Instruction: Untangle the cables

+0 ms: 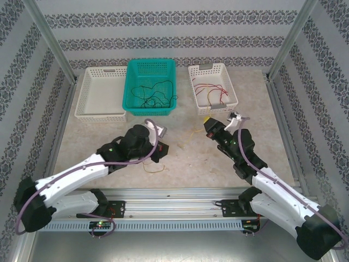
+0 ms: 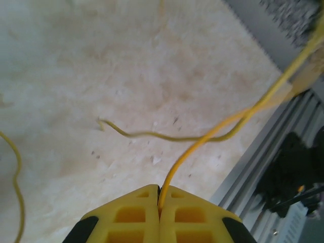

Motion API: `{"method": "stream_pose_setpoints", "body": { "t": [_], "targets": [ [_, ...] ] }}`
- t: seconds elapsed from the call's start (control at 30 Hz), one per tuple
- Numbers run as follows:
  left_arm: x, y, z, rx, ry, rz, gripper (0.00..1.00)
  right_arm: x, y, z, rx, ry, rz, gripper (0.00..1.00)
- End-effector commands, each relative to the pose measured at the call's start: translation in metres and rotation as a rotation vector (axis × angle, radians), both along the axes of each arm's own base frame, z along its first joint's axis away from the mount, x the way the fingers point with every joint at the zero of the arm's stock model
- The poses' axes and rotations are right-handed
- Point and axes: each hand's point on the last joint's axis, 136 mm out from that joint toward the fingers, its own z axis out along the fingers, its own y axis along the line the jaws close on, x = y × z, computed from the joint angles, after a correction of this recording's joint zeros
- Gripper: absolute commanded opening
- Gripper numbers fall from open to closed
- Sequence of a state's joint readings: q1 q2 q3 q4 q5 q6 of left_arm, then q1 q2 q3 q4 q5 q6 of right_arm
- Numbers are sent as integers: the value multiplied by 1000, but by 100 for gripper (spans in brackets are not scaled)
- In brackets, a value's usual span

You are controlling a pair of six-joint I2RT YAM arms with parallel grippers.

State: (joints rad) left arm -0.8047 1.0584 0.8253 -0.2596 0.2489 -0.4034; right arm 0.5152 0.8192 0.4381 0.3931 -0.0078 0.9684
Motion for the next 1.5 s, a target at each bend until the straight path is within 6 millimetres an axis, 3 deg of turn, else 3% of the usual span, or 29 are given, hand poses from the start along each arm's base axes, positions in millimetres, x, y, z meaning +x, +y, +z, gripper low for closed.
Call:
{"method": "stream_pose_setpoints", "body": {
  "t": [0.0,0.17,0.33,0.6,0.87,1.0,1.2,1.47],
  "targets": [
    [-2,17,48,-9,-107,17,0,5,-25,-35,-37,83,-106,0],
    [-4,38,99,-16,-216,44,0,5,-45,-74,-94,157,-171,0],
    [9,68,139,52,-348,140,0,2,-59,-97,-124,197,-206,0],
    [47,130,217,158,-580,405,0,0,-56,-95,-138,181,-172,0],
    [73,159,343,188,-863,587,0,-1,-50,-90,-143,170,-133,0],
    [85,171,384,258,-986,675,0,-1,-44,-86,-140,163,-106,0],
    [112,187,411,381,-1120,818,0,0,-36,-79,-142,153,-74,0],
    [175,234,393,421,-1086,1006,0,0,-26,-71,-143,137,-27,0]
  ]
}}
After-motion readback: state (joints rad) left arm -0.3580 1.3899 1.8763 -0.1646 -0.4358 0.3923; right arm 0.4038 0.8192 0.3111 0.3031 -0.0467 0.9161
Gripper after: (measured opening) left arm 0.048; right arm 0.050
